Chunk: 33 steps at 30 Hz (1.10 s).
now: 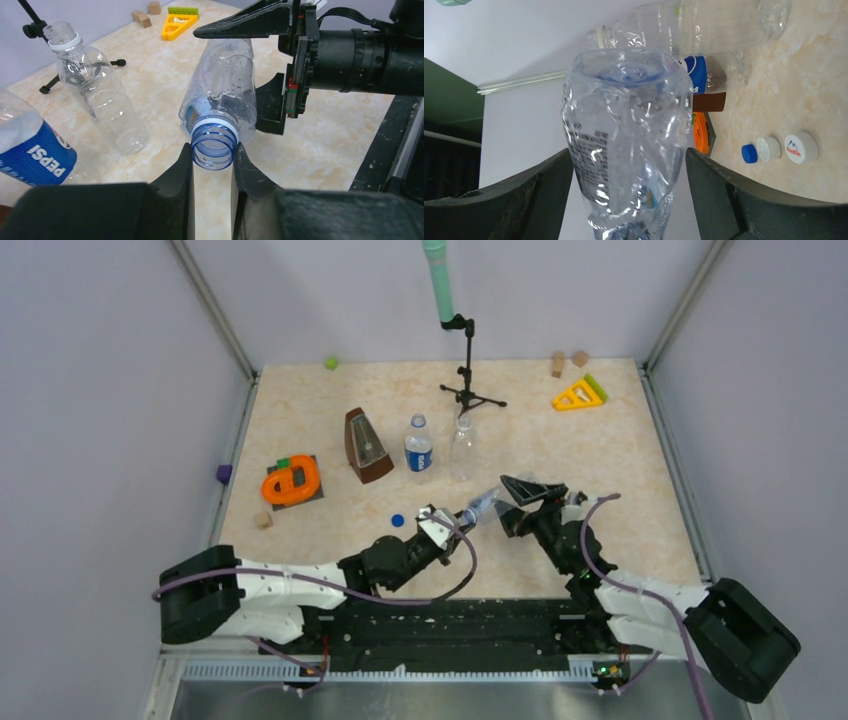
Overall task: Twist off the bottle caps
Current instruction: Pick up the plastic bottle at the center of the board.
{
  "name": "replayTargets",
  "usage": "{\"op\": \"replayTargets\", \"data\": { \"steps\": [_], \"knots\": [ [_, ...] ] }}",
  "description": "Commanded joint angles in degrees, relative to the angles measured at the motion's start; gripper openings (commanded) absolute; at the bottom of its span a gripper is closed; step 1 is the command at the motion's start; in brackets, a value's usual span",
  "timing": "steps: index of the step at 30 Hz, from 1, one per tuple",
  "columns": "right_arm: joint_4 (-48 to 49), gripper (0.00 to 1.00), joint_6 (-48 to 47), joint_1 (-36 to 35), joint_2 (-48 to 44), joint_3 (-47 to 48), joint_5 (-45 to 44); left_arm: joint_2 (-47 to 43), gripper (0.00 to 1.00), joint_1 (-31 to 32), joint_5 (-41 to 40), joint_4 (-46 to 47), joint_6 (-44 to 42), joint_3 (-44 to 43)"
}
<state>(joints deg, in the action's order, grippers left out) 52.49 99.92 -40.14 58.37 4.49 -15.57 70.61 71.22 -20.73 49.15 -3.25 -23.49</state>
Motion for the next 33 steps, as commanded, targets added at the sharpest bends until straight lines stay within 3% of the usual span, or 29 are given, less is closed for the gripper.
{"op": "replayTargets", "data": {
  "steps": [1, 7, 14, 20, 26, 31, 33],
  "knots": [
    [-5.0, 0.8, -2.38, -0.55, -4.62, 0.15, 0.33, -3.64, 0.0, -0.44, -0.85, -8.34, -2.44, -5.08],
    [-11.48, 0.81, -4.34, -0.55, -9.51, -0.07, -0.02, -3.94, 0.0, -1.05, 0.95, -12.23, -3.25, -7.03],
    [-29.69, 0.81, -17.6, -0.55, -20.05, 0.56, 0.74, -4.96, 0.0, -3.8, 2.16, -26.7, -4.69, -12.23],
    [-49.22, 0.78, -41.99, -0.56, -30.77, 8.1, 1.21, -7.2, 0.0, -8.44, 10.08, -35.32, -5.27, -15.37],
    [-53.13, 0.78, -72.12, -0.64, -28.65, 17.63, 11.3, -6.41, 0.0, -11.67, 19.02, -45.37, -7.32, -20.55],
    [-58.95, 0.78, -83.85, -1.1, -22.02, 23.99, 8.21, -4.56, 0.0, -13.33, 21.87, -53.06, -8.87, -25.36],
    [-54.56, 0.78, -86.58, -1.28, -22.89, 22.96, 11.23, -4.18, 0.0, -14.37, 23.37, -55.76, -9.5, -26.99]
  ]
}}
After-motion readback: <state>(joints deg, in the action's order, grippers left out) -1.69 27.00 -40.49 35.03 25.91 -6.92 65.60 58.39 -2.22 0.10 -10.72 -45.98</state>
